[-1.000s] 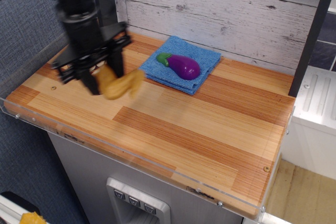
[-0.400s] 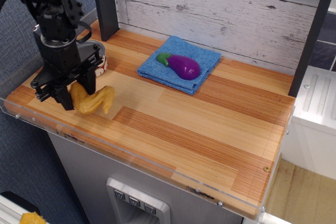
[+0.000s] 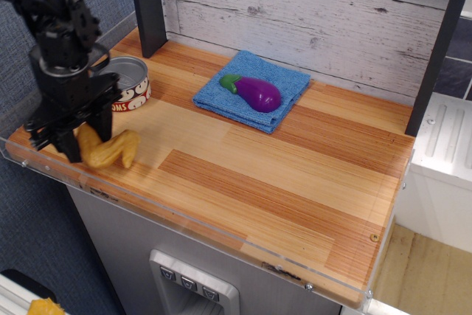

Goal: Move the chicken in front of the can

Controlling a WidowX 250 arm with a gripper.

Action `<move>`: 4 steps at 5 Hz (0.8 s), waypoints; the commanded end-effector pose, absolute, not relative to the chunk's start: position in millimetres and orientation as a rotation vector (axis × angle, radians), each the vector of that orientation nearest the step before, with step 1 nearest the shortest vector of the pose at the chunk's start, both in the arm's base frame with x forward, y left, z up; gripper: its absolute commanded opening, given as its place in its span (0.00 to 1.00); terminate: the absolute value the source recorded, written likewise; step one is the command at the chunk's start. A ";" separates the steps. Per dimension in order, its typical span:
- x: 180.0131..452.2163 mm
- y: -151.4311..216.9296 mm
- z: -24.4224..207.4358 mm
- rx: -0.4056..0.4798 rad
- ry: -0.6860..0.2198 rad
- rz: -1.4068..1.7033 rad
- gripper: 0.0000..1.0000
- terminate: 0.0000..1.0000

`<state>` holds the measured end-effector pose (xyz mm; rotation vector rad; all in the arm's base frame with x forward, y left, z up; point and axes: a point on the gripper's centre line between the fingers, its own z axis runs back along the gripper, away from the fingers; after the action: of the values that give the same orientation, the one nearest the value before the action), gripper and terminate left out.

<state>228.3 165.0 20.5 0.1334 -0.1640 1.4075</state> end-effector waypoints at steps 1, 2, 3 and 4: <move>228.4 176.3 18.4 0.147 -0.177 1.418 0.00 0.00; 226.8 178.8 18.0 0.108 -0.134 1.443 1.00 0.00; 225.9 178.2 22.2 0.114 -0.106 1.466 1.00 0.00; 224.0 175.1 34.7 0.102 -0.136 1.477 1.00 0.00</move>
<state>226.7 174.5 23.2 0.1089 -0.0936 1.4707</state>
